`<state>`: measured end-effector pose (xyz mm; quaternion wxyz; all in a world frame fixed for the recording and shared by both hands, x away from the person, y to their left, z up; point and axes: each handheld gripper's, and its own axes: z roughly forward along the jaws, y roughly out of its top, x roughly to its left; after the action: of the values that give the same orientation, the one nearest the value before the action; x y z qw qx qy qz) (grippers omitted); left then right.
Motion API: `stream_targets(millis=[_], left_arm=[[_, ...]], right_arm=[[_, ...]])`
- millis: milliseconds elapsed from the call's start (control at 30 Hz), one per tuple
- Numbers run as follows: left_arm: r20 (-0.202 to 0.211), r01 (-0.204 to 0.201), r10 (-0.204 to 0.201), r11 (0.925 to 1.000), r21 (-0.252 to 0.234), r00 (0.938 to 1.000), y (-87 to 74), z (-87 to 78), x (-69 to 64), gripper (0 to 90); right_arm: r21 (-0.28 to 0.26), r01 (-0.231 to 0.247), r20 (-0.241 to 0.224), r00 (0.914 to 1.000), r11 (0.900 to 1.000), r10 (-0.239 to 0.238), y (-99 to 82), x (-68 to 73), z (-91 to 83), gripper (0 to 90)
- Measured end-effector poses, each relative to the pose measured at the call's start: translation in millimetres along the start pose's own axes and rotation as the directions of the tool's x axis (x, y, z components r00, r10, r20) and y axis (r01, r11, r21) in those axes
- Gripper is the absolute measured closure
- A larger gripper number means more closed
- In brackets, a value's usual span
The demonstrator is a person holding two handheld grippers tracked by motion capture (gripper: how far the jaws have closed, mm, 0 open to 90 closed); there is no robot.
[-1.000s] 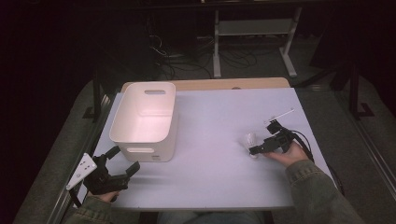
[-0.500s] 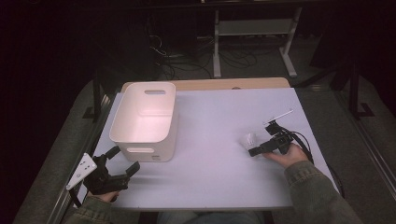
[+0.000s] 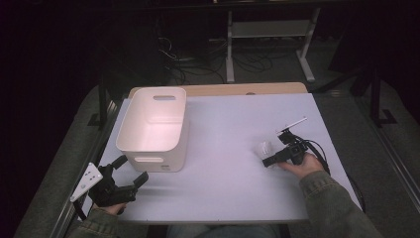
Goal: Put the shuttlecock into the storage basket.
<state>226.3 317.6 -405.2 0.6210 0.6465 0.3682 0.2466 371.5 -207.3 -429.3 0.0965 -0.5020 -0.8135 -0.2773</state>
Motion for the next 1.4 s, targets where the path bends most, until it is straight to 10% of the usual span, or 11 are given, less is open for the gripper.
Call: stream_targets(millis=[333, 1400], left_arm=[[0.000, 0.001, -0.001, 1.0000, 0.001, 1.0000, 0.1, 0.1, -0.4, 0.0], [-0.001, 0.000, 0.000, 1.0000, 0.002, 1.0000, 0.2, -0.1, -0.5, 0.0]], right_arm=[[0.016, 0.012, 0.005, 0.9999, 0.9998, -0.012, -0.2, 1.2, 1.3, 63.3], [-0.069, 0.090, -0.018, 0.9957, 0.9936, -0.091, 5.3, 17.8, -20.1, 64.0]])
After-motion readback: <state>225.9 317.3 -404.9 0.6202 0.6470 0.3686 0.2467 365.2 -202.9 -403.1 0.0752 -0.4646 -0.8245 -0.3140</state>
